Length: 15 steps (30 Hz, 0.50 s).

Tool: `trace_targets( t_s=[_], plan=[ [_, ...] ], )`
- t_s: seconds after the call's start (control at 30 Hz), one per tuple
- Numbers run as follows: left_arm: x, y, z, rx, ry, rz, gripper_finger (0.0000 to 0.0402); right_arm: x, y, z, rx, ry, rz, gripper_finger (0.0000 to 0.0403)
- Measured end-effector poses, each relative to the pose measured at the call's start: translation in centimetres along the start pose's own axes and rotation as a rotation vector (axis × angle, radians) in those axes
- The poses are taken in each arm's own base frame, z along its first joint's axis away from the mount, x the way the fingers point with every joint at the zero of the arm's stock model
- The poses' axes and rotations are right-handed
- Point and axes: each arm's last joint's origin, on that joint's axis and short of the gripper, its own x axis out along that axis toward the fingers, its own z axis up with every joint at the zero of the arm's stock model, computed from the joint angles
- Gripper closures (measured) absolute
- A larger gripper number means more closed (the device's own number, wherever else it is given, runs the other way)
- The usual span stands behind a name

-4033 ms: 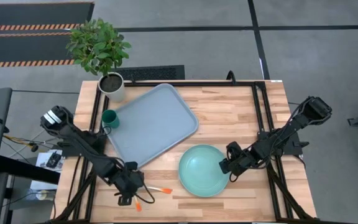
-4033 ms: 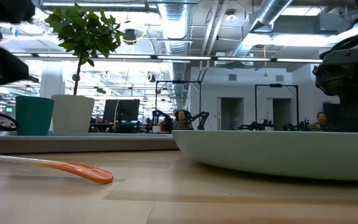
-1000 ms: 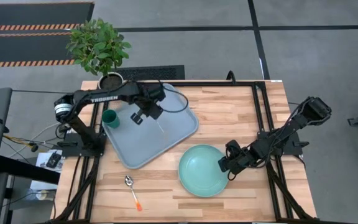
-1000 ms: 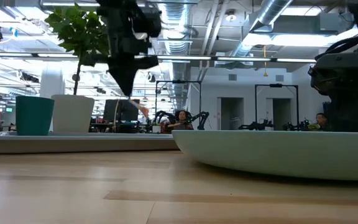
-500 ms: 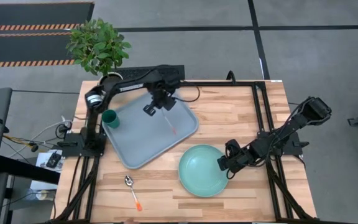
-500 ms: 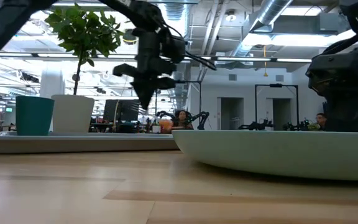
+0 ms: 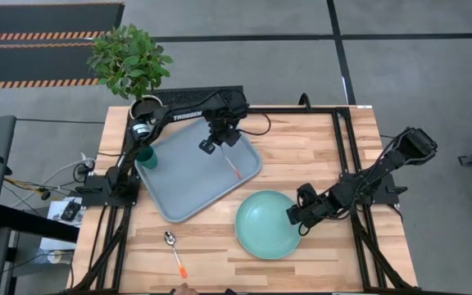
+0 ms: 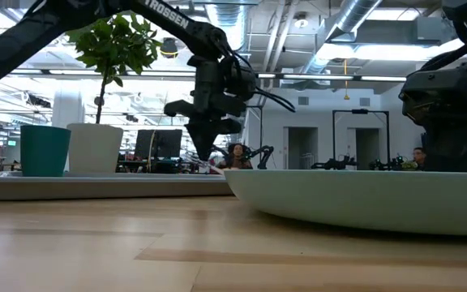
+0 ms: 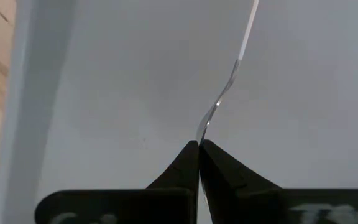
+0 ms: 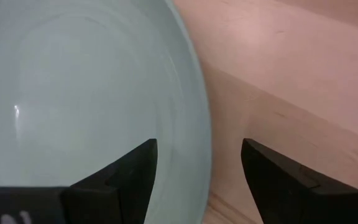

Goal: Pick and place plate/cup/fork/spoon on tray
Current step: Put the orange fork on the gray serving tray

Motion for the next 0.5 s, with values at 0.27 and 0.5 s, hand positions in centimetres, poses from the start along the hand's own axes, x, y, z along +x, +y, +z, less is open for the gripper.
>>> trace_targets(
  t_s=[0.27,0.5],
  plan=[
    [0.54,-0.01,-0.16,0.049,0.032,0.011,0.0401,0.0,-0.05,0.0,-0.003,0.0,-0.005,0.0143],
    [0.89,0.19,-0.26,0.044,0.043,0.036,0.0401,0.0,-0.06,0.0,-0.02,-0.001,-0.006,0.0143]
  ],
)
